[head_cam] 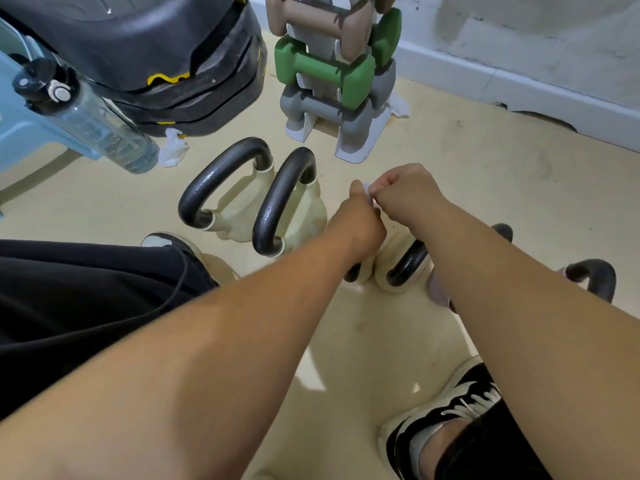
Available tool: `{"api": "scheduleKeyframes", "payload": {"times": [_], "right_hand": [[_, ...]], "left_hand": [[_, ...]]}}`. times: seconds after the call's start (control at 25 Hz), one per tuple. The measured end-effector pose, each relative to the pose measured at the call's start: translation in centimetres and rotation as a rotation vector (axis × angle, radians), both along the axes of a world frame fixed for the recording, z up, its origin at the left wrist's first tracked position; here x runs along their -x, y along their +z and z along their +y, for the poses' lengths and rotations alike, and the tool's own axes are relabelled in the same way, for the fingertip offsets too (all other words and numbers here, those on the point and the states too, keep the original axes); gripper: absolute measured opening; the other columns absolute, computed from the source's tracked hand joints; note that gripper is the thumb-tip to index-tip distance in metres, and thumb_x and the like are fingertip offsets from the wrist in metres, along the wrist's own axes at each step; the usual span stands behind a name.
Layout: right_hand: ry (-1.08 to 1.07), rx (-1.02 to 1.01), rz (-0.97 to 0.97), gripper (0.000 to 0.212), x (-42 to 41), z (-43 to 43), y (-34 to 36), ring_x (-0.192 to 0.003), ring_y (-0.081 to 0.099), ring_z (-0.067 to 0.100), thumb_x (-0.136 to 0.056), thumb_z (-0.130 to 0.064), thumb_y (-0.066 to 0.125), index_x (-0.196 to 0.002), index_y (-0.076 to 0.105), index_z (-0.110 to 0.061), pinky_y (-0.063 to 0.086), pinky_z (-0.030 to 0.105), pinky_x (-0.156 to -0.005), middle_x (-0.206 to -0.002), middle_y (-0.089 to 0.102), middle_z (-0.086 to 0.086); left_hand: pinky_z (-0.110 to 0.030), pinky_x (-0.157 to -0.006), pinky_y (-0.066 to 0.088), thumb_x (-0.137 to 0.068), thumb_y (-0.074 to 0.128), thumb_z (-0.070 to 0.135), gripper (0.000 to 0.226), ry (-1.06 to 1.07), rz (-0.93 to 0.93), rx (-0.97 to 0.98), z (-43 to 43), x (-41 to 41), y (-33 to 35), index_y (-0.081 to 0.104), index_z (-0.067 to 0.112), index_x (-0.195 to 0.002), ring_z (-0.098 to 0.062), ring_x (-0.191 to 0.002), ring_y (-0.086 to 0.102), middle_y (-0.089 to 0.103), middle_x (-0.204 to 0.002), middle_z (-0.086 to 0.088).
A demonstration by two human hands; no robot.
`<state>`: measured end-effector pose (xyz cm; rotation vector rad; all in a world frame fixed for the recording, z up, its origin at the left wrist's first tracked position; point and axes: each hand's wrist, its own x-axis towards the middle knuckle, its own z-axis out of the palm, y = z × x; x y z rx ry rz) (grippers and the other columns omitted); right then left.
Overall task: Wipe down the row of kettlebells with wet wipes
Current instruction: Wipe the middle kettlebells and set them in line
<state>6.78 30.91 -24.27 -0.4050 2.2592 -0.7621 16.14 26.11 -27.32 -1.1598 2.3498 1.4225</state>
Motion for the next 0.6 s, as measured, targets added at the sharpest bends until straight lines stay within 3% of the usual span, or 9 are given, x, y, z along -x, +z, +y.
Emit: {"api": "scheduleKeyframes", "payload": {"times": [0.08, 0.16, 0.2, 0.28, 0.4, 0.48, 0.6], "right_hand": [[-0.043, 0.061, -0.024, 0.011, -0.3, 0.0, -0.1, -0.078, 0.059, 0.024, -0.092, -0.018, 0.064, -0.093, 0.074, -0.012, 0.053, 0.030, -0.076, -0.083, 0.065, 0.003], [-0.062, 0.084, -0.039, 0.013, -0.5, -0.1, -0.2, -0.071, 0.056, 0.020, -0.093, -0.014, 0.062, -0.096, 0.075, -0.013, 0.048, 0.027, -0.068, -0.085, 0.064, 0.002], [-0.062, 0.080, -0.053, 0.015, -0.5, -0.2, -0.2, -0.070, 0.055, 0.019, -0.093, -0.013, 0.061, -0.098, 0.075, -0.011, 0.047, 0.027, -0.066, -0.085, 0.064, 0.003], [-0.041, 0.065, -0.071, 0.019, -0.5, -0.4, 0.1, -0.073, 0.055, 0.022, -0.094, -0.012, 0.059, -0.103, 0.074, -0.005, 0.047, 0.028, -0.067, -0.086, 0.064, 0.005], [0.003, 0.054, -0.102, 0.025, -0.2, -0.4, 0.4, -0.075, 0.051, 0.024, -0.095, -0.016, 0.054, -0.105, 0.070, 0.000, 0.052, 0.035, -0.071, -0.089, 0.058, 0.008], [-0.056, 0.077, -0.206, 0.028, -0.1, -0.2, 0.5, -0.084, 0.061, 0.025, -0.095, -0.030, 0.049, -0.097, 0.067, -0.007, 0.060, 0.040, -0.086, -0.096, 0.065, 0.006], [-0.131, 0.103, -0.313, 0.038, -0.3, 0.2, 0.6, -0.102, 0.067, 0.025, -0.095, -0.042, 0.045, -0.105, 0.068, -0.013, 0.059, 0.042, -0.091, -0.109, 0.069, 0.006]], "left_hand": [[-0.044, -0.096, 0.051, -0.100, 0.041, 0.013, 0.043, 0.091, 0.178, 0.005, 2.5, -3.6, -1.0, 0.034, 0.024, -0.141, -0.026, -0.110, 0.061, 0.061, -0.123, -0.001], [-0.033, -0.116, 0.037, -0.104, 0.045, 0.014, 0.059, 0.191, 0.232, 0.024, 5.8, -7.3, -1.5, 0.023, 0.023, -0.158, -0.011, -0.136, 0.044, 0.043, -0.153, 0.003], [-0.025, -0.116, 0.032, -0.105, 0.046, 0.015, 0.060, 0.226, 0.240, 0.039, 6.6, -8.1, -1.7, 0.023, 0.021, -0.159, -0.002, -0.137, 0.037, 0.037, -0.155, 0.008], [-0.027, -0.111, 0.038, -0.104, 0.047, 0.017, 0.047, 0.265, 0.213, 0.070, 7.0, -7.9, -1.5, 0.035, 0.021, -0.149, -0.003, -0.129, 0.044, 0.045, -0.146, 0.008], [-0.043, -0.087, 0.051, -0.103, 0.046, 0.027, 0.016, 0.229, 0.011, 0.119, 4.6, -4.5, -0.5, 0.044, 0.016, -0.116, -0.030, -0.103, 0.063, 0.063, -0.115, -0.005], [-0.040, -0.078, 0.050, -0.102, 0.047, 0.023, 0.021, 0.124, -0.119, 0.108, 1.8, -0.9, 0.1, 0.046, 0.009, -0.118, -0.034, -0.100, 0.066, 0.065, -0.113, -0.012], [-0.038, -0.075, 0.054, -0.097, 0.052, 0.008, 0.032, 0.002, -0.256, 0.049, -1.3, 2.7, 1.5, 0.051, -0.001, -0.128, -0.036, -0.100, 0.069, 0.065, -0.118, -0.020]]}}
